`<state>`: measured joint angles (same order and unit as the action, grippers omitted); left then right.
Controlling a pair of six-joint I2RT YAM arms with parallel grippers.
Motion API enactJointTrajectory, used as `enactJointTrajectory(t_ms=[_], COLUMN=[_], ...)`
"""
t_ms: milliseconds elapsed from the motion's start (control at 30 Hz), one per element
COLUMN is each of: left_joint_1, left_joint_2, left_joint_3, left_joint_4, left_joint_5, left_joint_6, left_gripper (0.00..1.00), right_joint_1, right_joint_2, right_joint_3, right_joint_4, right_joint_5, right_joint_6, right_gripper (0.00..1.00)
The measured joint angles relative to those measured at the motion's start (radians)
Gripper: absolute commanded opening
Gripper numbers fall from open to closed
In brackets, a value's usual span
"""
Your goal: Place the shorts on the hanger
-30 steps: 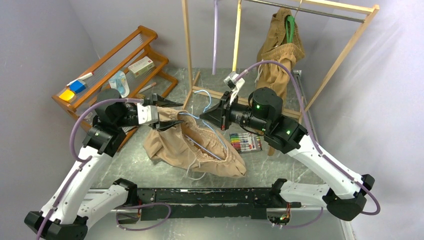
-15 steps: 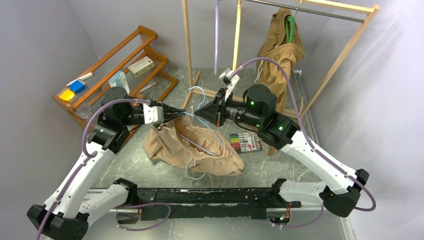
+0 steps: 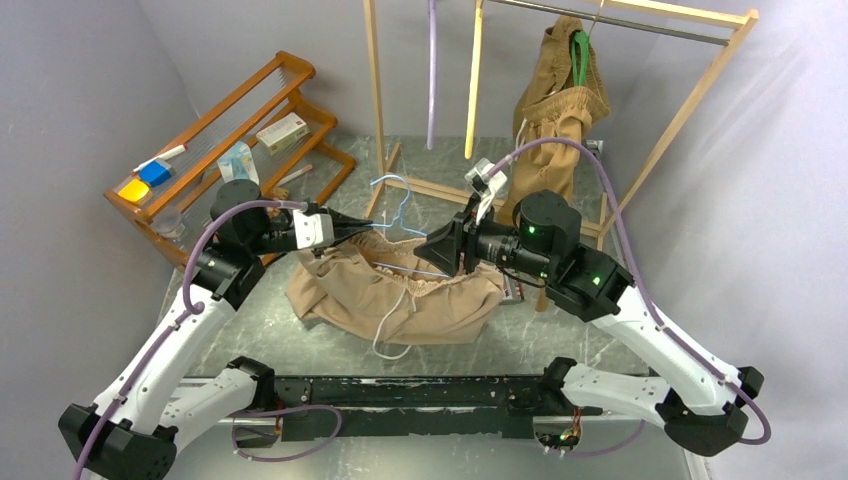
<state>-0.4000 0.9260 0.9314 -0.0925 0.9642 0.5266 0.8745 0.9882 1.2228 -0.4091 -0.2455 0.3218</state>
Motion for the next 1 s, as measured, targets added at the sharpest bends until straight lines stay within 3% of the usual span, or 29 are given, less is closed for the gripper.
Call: enactJointTrajectory(t_ms=[267,567,667,733,867,933,1000], left_joint_1=[0.000,0.000,0.000,0.000,0.000,0.000,-0.002], left_joint_2=[-0.001,-0.012,-0.020,-0.024,-0.025,-0.027,-0.032], left_joint_3=[-0.002,-0.007,-0.011,-0.011,-0.011,-0.017,-0.034], left_joint_4=[0.021,0.006,0.004,0.003,0.001,0.008,0.029], left_joint_5=[0.007,0.068,0.073,0.073,0.071,0.069,0.068], left_joint_6=[-0.007,0.005,0.006,0.006,0.006,0.002,-0.012], left_gripper=[0.07,0.07,0.07,0.07,0.07,0.07,0.18], right_joint_1=[0.000,0.000,0.000,0.000,0.000,0.000,0.005], right_joint_2=[-0.046,-0.055,-0.032,-0.014,-0.017,-0.035,-0.063], right_joint_3=[-0.047,-0.049,-0.049,-0.055,-0.088,-0.103,-0.112], right_joint_4=[-0.063,-0.068,-0.068,-0.066,-0.066,-0.063,-0.058], right_joint_5=[0.040,0.074,0.052,0.029,0.005,-0.003,-0.021], right_joint_6=[-0.063,-0.128,-0.142,-0.144,-0.145,-0.144,-0.133], right_gripper=[0.56,0.56,0.50,0.40,0.03,0.00,0.00])
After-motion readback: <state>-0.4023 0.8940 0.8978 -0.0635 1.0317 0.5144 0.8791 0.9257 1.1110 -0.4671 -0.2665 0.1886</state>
